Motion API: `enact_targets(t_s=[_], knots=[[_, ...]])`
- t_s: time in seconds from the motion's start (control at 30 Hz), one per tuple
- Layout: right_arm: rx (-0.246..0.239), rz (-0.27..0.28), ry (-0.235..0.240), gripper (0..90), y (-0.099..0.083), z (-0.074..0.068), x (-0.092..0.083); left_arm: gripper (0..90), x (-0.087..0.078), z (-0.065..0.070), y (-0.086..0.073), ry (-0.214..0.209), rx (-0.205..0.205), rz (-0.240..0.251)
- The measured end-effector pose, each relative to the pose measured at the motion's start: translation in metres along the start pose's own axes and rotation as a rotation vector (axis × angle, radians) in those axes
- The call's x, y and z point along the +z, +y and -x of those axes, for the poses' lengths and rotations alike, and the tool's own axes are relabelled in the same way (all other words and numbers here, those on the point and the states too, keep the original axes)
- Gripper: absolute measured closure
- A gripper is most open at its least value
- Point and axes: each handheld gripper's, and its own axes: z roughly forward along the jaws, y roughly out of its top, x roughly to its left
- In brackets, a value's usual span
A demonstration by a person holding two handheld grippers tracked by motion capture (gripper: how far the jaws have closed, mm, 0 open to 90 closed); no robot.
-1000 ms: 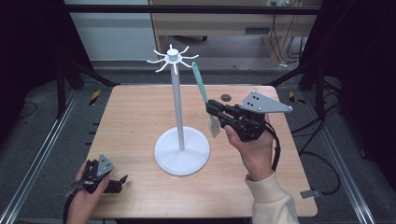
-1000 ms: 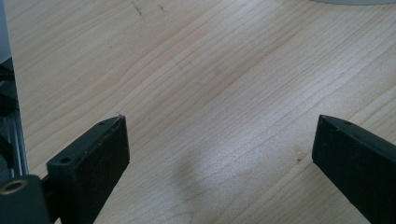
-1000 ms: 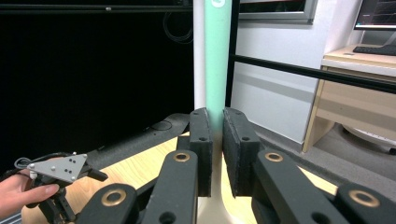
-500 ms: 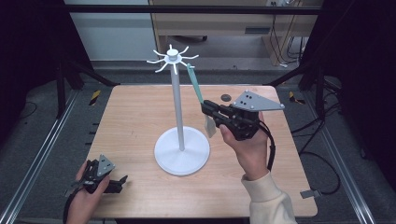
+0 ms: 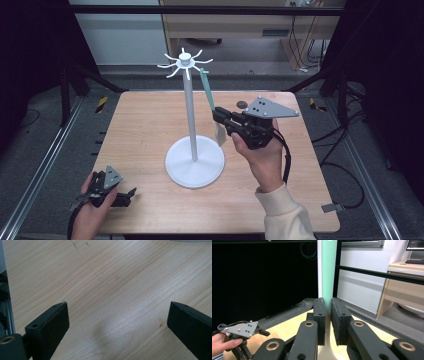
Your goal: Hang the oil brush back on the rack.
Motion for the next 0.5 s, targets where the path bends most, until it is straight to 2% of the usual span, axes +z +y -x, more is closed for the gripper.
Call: enact_targets(t_s=[0.5], knots=[[-0.01,-0.011,-0.011,82.2,-0.0002,-0.0011,0.0046,3.6,0.0001,-0.0001,-0.0002,0.0,0.0,-0.001]])
